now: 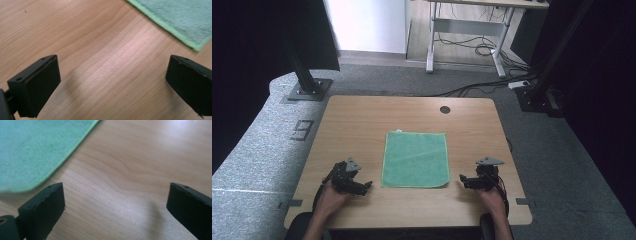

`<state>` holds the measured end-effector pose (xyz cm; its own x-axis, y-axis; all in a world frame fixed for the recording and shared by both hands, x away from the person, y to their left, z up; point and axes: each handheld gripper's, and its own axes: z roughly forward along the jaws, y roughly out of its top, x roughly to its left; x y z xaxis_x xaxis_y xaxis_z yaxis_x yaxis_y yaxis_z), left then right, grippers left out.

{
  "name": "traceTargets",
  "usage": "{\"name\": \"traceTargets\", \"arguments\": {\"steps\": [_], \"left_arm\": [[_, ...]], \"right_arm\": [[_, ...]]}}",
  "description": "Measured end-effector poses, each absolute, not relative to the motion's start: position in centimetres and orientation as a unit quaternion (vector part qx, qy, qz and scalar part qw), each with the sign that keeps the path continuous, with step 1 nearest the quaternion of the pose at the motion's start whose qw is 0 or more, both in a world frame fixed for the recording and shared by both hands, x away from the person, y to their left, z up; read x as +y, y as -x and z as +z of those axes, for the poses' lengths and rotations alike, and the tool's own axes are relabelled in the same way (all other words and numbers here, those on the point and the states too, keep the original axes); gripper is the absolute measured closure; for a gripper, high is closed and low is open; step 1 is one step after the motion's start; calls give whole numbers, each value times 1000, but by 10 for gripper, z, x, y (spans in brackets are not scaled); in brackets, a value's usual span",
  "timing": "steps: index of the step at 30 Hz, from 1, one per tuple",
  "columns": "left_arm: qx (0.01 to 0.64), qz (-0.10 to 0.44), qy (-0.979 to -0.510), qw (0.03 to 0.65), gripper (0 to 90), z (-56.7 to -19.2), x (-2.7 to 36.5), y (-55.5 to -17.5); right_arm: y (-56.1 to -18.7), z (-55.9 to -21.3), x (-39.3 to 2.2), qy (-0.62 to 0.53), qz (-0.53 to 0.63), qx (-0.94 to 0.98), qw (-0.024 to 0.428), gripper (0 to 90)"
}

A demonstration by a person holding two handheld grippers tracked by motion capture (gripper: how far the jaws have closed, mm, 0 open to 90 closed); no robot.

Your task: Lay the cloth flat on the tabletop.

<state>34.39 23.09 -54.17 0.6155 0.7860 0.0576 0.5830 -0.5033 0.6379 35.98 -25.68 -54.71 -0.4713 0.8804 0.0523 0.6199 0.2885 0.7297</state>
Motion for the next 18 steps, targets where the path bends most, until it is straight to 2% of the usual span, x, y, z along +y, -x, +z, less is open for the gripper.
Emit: {"name": "traceTargets", "arguments": {"steps": [6,18], "left_arm": [[401,146,-848,314,0,-548,234,-347],[398,146,-848,319,0,-549,235,-349]], "right_arm": [[-361,-556,-255,-464,339,797,189,0],[-359,-557,-252,-472,337,791,194,0]]}}
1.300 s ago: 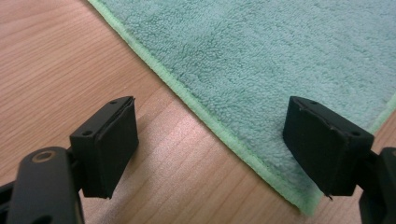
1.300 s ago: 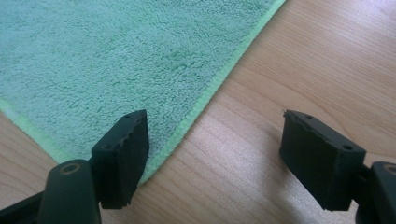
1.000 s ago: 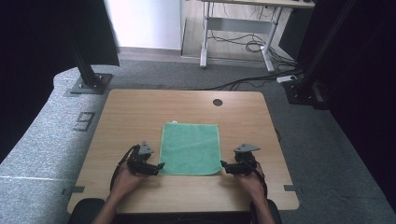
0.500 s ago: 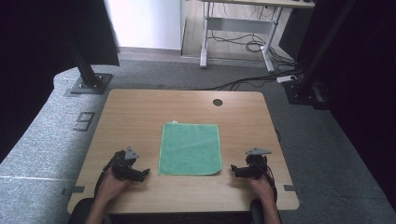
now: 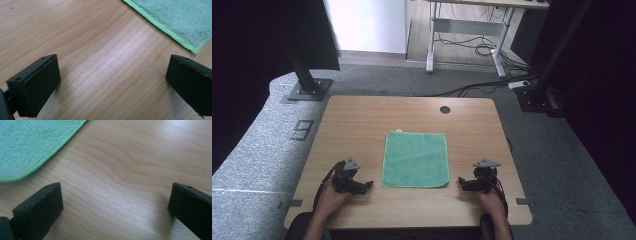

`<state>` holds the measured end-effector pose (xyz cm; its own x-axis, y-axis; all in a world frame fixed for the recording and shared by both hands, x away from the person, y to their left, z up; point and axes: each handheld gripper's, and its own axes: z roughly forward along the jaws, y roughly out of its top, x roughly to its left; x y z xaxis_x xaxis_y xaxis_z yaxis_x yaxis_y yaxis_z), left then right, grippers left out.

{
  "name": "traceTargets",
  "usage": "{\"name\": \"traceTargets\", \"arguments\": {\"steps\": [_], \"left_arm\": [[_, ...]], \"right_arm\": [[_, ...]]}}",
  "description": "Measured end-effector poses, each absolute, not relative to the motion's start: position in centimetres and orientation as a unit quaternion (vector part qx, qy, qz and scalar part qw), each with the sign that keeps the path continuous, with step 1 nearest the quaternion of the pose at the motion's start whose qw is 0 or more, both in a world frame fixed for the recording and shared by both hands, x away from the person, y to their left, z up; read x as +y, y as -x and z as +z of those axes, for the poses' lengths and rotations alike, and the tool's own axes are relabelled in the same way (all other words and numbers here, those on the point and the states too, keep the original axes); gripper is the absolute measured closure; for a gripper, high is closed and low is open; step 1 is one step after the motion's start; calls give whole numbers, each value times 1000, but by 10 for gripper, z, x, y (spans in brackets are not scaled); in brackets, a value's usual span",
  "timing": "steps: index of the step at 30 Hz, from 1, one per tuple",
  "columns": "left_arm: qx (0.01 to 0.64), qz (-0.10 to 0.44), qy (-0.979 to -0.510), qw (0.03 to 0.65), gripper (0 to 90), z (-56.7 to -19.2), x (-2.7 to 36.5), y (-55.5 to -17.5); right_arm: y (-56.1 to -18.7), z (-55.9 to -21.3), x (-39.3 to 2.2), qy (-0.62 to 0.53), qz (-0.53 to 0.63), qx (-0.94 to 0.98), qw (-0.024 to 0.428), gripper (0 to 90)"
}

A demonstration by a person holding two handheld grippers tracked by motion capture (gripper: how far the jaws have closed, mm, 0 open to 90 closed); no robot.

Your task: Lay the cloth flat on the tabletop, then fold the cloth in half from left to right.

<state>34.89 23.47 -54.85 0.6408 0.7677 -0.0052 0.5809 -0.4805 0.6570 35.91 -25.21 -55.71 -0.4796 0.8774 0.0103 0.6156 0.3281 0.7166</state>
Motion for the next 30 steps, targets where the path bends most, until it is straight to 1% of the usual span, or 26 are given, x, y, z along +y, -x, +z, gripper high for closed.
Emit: {"name": "traceTargets", "arguments": {"steps": [9,12,15,18,23,30], "left_arm": [[413,145,-842,316,0,-545,229,-357],[411,154,-841,317,0,-542,225,-361],[403,169,-840,322,0,-537,217,-368],[394,178,-841,324,0,-534,206,-373],[382,180,-848,321,0,-537,187,-383],[391,178,-847,313,0,-547,179,-383]], "right_arm": [[-359,-557,-252,-465,339,795,191,5],[-359,-554,-251,-466,341,794,187,40],[-358,-550,-246,-464,349,791,190,43],[-357,-542,-239,-458,362,789,191,45],[-360,-533,-222,-450,370,793,176,50],[-361,-533,-195,-428,370,809,160,49]]}}
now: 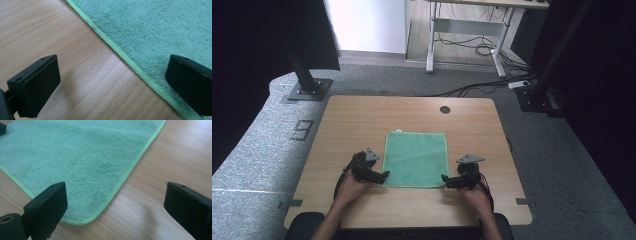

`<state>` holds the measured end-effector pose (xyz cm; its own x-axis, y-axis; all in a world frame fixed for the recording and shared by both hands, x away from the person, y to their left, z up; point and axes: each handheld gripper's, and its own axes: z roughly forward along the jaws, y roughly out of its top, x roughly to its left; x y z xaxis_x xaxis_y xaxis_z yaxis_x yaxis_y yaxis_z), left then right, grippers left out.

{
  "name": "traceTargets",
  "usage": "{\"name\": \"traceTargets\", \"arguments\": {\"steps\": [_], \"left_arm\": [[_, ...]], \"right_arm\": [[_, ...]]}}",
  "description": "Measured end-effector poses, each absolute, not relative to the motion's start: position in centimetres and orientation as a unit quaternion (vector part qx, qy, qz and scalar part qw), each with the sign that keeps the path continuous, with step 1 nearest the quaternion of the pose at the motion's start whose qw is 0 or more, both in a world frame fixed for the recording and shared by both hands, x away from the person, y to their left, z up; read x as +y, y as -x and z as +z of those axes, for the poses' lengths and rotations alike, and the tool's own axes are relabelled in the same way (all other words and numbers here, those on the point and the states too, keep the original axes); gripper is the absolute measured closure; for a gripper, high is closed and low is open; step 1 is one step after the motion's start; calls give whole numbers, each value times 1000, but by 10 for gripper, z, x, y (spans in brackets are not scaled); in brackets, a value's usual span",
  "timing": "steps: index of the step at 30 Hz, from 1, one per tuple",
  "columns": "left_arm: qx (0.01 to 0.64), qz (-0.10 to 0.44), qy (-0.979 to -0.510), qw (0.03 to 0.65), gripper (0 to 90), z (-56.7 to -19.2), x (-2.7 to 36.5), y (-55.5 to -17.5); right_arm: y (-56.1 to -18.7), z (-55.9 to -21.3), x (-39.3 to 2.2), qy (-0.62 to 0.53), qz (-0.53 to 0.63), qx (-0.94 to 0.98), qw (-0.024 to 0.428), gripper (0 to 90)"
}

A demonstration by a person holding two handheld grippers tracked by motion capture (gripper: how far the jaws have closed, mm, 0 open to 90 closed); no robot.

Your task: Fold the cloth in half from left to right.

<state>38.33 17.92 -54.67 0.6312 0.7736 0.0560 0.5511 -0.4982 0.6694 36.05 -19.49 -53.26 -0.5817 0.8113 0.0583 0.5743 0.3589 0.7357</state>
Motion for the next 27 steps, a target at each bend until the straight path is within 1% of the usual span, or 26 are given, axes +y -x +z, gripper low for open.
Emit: {"name": "traceTargets", "arguments": {"steps": [5,10,14,17,19,21,27], "left_arm": [[403,183,-841,311,0,-547,177,-379],[396,183,-846,306,0,-546,171,-365],[386,170,-852,309,0,-546,161,-354],[379,149,-857,315,4,-547,152,-350],[372,150,-859,317,3,-547,147,-347],[367,147,-861,320,1,-547,145,-347],[387,146,-848,331,1,-545,156,-360]], "right_arm": [[-360,-541,-189,-426,345,821,160,66],[-360,-548,-196,-434,324,824,166,95],[-361,-549,-205,-445,324,817,169,98],[-362,-549,-214,-456,323,811,174,99],[-363,-549,-221,-463,323,806,177,99],[-363,-550,-229,-472,321,801,181,98],[-363,-552,-237,-471,330,796,186,88]]}}
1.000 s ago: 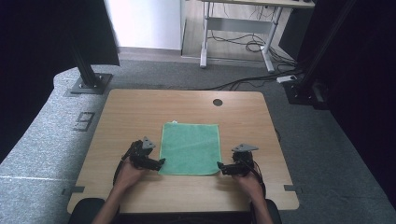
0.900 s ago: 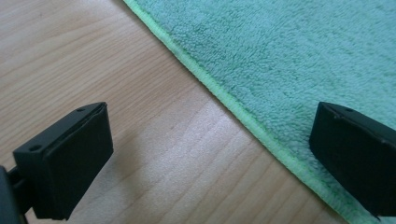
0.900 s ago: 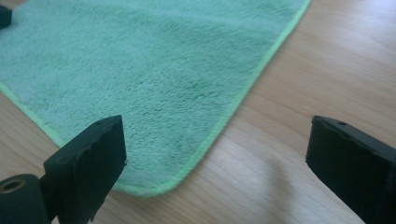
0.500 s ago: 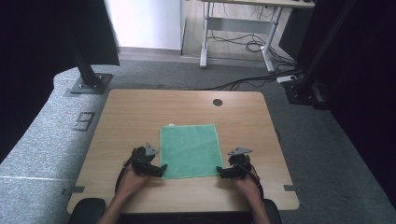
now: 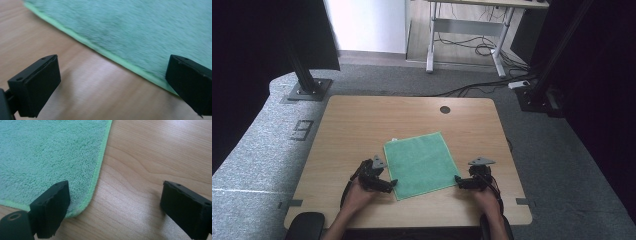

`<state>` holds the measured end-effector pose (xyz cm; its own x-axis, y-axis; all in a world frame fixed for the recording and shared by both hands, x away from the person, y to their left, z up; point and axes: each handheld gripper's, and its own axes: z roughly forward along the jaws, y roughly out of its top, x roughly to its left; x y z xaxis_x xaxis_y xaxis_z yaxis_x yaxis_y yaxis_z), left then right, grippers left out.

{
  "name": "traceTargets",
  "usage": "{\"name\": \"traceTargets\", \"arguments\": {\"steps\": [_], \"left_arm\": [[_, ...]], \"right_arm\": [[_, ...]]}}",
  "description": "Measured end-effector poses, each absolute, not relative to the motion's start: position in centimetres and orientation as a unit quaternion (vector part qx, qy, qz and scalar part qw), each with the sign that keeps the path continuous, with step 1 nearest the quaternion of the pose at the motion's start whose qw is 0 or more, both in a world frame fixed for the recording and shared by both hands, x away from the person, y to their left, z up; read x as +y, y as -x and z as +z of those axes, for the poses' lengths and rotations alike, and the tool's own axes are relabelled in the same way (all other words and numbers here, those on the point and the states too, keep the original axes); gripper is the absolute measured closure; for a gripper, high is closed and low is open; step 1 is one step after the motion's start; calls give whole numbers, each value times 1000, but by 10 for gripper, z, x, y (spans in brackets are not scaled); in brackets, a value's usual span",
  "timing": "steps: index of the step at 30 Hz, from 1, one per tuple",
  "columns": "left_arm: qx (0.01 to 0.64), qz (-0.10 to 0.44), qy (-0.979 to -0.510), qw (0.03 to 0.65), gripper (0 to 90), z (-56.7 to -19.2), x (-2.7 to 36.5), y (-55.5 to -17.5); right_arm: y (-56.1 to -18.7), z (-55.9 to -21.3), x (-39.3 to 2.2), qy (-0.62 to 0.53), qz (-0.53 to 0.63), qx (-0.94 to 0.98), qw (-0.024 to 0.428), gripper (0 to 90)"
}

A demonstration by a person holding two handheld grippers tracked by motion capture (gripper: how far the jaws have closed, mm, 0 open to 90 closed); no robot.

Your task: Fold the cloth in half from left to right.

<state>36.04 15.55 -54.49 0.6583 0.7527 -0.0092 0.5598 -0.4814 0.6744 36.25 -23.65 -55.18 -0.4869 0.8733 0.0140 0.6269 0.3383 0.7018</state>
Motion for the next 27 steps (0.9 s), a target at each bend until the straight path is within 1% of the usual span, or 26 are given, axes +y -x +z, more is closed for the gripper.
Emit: {"name": "traceTargets", "arguments": {"steps": [7,12,15,18,24,27], "left_arm": [[417,164,-827,340,1,-537,169,-390],[439,177,-809,349,9,-534,178,-420],[452,174,-800,355,11,-534,183,-437],[457,175,-795,357,12,-534,183,-451],[466,186,-795,341,12,-536,180,-471],[470,184,-794,338,12,-537,181,-478]], "right_arm": [[-361,-556,-238,-471,343,789,196,54],[-360,-556,-238,-473,345,787,197,52],[-360,-556,-238,-473,344,787,197,51],[-360,-556,-238,-473,344,786,197,52],[-360,-556,-238,-474,345,786,197,52],[-360,-556,-238,-474,345,786,197,53]]}}
